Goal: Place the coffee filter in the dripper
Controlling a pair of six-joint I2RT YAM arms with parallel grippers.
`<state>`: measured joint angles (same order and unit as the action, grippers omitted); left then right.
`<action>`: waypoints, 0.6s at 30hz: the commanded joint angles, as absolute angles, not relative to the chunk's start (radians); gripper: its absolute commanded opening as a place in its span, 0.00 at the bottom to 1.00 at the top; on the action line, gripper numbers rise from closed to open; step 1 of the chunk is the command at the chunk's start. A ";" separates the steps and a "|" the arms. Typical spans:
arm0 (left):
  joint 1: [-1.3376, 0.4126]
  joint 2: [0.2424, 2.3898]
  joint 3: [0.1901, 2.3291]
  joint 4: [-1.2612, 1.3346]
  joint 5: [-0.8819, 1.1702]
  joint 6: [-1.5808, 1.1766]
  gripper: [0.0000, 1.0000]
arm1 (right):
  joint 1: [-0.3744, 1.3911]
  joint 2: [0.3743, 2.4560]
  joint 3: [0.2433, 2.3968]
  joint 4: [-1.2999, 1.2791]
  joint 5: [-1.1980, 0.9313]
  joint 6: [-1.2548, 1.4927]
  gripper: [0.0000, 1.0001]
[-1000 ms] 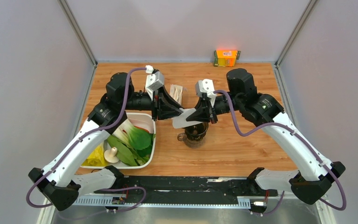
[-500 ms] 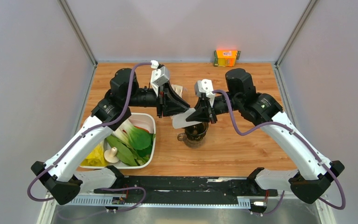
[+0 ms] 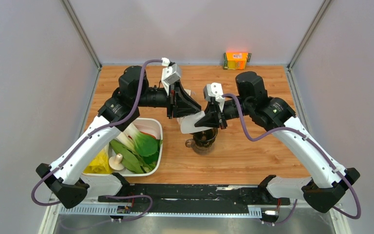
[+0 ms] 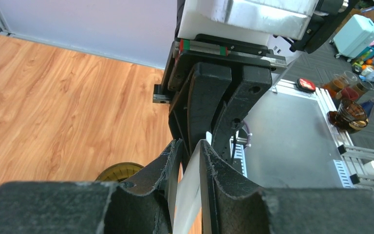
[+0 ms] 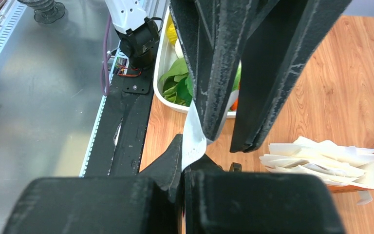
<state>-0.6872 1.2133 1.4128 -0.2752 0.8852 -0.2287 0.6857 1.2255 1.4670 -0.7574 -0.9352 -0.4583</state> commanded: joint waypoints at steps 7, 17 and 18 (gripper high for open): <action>-0.693 1.181 1.415 -0.316 0.891 -0.177 0.30 | 0.688 1.223 1.495 -0.749 -0.946 -0.485 0.00; -0.639 1.116 1.299 -0.284 0.937 -0.206 0.30 | 0.677 1.199 1.495 -0.731 -0.948 -0.477 0.00; -0.633 1.106 1.292 -0.282 0.947 -0.207 0.30 | 0.675 1.196 1.495 -0.728 -0.948 -0.475 0.00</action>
<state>-0.6586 1.1461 1.3151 -0.3096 0.8951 -0.2012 0.6838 1.2270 1.4670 -0.7620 -0.9325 -0.4648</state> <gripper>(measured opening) 0.298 0.004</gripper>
